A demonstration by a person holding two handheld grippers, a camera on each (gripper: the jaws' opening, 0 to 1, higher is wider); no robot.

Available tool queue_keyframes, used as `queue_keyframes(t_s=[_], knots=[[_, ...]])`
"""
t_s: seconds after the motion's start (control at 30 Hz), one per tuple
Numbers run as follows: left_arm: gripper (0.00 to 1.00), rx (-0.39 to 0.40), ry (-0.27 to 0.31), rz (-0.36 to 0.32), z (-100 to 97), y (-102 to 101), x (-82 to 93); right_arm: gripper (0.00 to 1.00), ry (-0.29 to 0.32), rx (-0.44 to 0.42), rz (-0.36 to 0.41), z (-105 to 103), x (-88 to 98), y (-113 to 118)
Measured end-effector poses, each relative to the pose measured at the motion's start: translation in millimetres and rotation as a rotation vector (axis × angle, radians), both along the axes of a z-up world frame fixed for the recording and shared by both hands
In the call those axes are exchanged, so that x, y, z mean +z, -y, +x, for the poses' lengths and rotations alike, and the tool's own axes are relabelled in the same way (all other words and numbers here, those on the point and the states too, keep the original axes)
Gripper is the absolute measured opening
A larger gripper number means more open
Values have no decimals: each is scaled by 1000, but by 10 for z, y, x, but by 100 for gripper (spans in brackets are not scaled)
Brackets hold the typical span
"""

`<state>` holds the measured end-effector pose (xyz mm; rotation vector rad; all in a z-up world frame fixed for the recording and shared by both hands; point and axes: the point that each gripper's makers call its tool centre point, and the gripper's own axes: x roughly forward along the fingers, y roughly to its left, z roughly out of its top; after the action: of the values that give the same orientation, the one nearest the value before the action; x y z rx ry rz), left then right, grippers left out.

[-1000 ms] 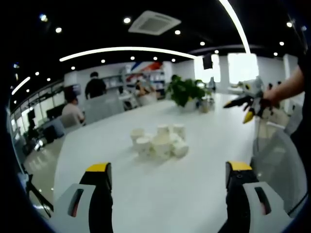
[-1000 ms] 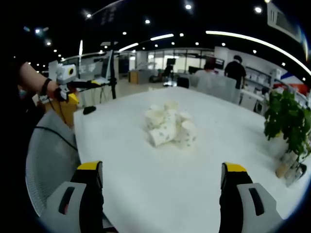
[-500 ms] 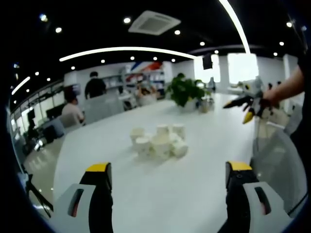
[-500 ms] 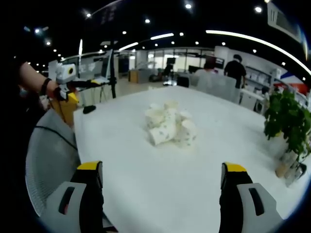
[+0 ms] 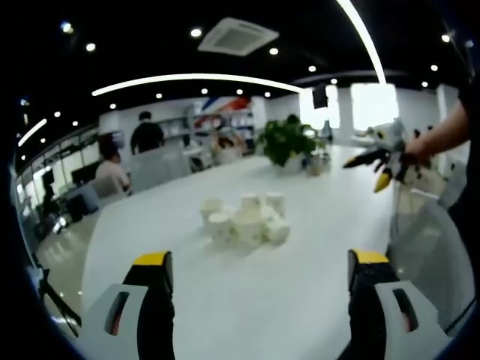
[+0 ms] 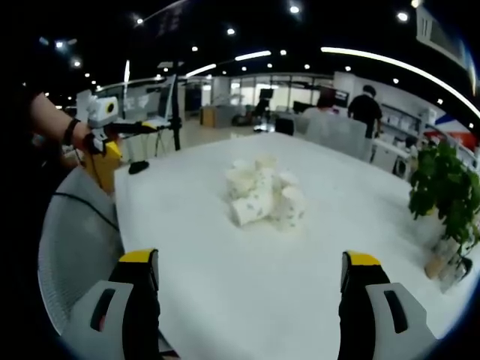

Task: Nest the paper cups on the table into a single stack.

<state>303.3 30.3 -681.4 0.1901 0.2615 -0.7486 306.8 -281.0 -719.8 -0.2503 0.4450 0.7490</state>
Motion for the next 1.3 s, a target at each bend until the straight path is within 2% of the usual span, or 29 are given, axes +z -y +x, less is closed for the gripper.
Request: queue_keyframes(t_s=[0.6,0.93,1.3], knots=[[98,-25,-2,15,47,109,-21,98,29,59,7,250,90,-240],[98,-28,-15,21,39,186,-90,97,43,123,10,466,150,-479],[98,-10,-29,12,8,173,-116,96,45,175,13,653,137,-716]])
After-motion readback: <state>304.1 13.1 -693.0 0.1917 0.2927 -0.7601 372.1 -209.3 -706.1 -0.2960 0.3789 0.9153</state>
